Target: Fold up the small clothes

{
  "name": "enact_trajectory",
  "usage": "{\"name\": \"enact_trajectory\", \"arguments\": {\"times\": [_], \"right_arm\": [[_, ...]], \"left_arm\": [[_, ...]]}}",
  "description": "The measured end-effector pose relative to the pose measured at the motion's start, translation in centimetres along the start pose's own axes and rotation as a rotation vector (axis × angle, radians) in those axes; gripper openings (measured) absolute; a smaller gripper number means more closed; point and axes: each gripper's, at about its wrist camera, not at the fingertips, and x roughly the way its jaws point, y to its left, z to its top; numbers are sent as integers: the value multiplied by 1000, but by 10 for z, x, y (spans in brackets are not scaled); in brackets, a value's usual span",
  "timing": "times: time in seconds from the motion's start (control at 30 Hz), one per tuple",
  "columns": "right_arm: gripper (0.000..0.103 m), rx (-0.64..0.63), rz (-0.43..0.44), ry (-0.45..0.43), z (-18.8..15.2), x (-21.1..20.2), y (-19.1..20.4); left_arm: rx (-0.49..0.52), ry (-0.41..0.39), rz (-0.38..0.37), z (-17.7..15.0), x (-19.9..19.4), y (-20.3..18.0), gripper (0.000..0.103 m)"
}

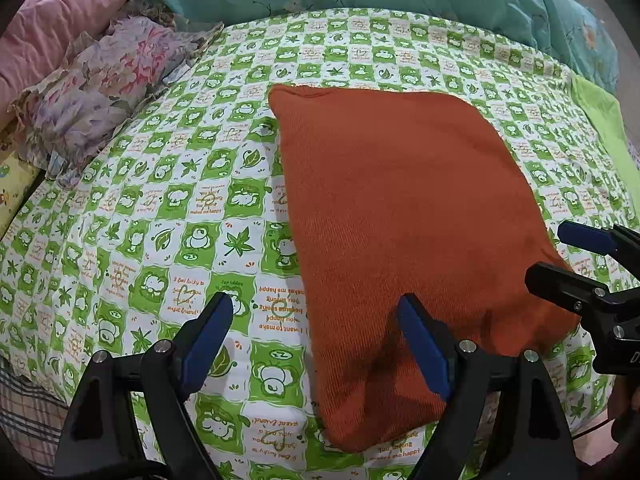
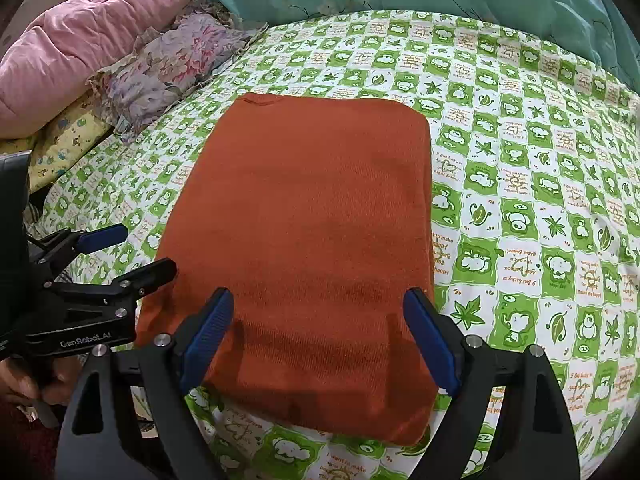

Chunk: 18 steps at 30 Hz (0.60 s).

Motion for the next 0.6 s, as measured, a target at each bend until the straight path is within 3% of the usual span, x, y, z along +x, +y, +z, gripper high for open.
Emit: {"name": "enact_trajectory", "arguments": {"times": [0.6], "right_arm": [[87, 4, 1, 2, 0, 2, -2]], "left_arm": [[1, 2, -3, 0, 2, -1, 86]]}}
